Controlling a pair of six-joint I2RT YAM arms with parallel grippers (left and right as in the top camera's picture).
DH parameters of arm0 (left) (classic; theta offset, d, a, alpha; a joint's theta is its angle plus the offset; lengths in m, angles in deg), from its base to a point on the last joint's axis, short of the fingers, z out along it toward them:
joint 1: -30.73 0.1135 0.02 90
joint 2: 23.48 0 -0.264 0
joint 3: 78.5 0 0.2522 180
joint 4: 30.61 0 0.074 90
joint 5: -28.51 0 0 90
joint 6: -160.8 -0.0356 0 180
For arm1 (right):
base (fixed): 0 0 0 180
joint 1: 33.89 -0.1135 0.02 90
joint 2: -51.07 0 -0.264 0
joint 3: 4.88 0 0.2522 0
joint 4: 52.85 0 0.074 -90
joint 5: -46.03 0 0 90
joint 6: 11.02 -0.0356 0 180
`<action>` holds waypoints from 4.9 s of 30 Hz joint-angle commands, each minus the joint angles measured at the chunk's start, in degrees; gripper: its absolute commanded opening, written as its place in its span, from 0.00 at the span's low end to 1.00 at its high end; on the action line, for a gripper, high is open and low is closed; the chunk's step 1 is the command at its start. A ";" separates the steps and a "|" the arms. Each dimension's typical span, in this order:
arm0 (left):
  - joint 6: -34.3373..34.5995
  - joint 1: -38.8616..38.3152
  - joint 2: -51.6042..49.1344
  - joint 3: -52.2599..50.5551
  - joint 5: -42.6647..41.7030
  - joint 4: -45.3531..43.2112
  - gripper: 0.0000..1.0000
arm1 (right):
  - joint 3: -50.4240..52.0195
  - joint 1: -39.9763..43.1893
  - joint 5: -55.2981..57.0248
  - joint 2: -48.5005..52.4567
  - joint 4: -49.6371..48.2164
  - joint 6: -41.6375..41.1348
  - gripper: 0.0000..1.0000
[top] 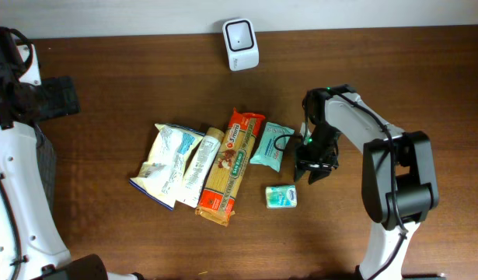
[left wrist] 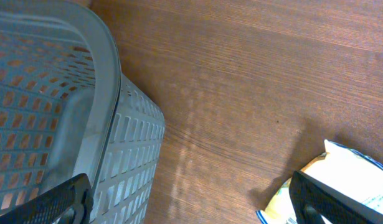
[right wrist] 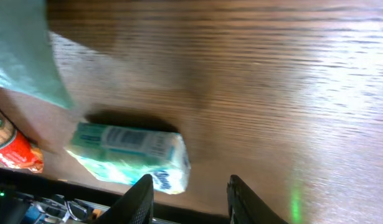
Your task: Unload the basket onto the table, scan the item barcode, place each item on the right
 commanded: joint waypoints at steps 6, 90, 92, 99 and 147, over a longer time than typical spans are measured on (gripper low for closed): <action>-0.02 0.11 0.70 0.35 0.61 -0.07 0.99 | 0.11 -10.51 -7.26 -3.41 3.32 9.90 0.24; -0.02 0.11 0.70 0.35 0.61 0.35 0.99 | 47.54 11.52 -4.50 -29.88 -49.92 -7.39 0.38; -0.02 0.11 0.70 0.35 0.61 0.35 0.99 | 48.41 11.52 -4.20 -29.24 -51.78 -7.37 0.37; -0.02 0.11 0.70 0.35 0.61 0.35 0.99 | 48.74 11.52 1.14 -25.14 -58.29 -9.92 0.09; -0.02 0.11 0.70 0.35 0.61 0.35 0.99 | -25.49 -2.32 2.69 -14.34 -22.25 4.83 0.04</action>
